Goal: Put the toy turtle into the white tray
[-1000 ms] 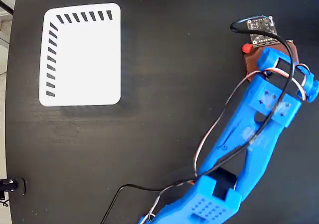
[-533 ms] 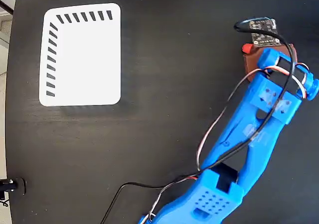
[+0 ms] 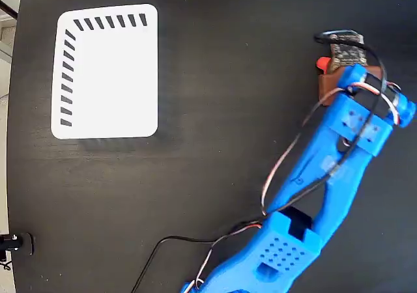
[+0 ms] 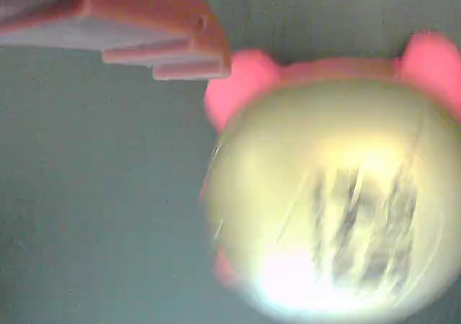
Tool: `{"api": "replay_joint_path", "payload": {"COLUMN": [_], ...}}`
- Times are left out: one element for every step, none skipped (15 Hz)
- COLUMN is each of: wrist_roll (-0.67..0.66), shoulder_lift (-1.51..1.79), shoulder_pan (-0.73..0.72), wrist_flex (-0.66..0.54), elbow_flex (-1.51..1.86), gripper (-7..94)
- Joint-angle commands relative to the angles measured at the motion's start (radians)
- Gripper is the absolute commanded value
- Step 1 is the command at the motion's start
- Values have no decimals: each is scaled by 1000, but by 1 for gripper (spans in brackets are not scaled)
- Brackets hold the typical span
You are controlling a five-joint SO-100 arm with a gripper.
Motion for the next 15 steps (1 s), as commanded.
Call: {"api": "replay_joint_path", "payload": {"wrist_roll": [26,35,44,51,57,64,81,91,97,98,101,103,104,106,106], "shoulder_lift": [35,25,11,-5,-18,-32,-41,-44,-48,-60,-80,-97,-109,-121,-138], "shoulder_pan": [-9,-11,-12,-11,-9,-8,-8,-8,-9,-12,-14,-17,-18,-23,-26], "wrist_flex": [14,11,11,11,9,5,-18,-54,-69,-71,-74,-81,-86,-89,-89], "elbow_flex": [-67,-78,-94,-110,-121,-132,-129,-118,-110,-114,-120,-121,-121,-126,-141], "gripper": [62,62,68,68,68,68,68,68,68,68,68,68,68,68,68]}}
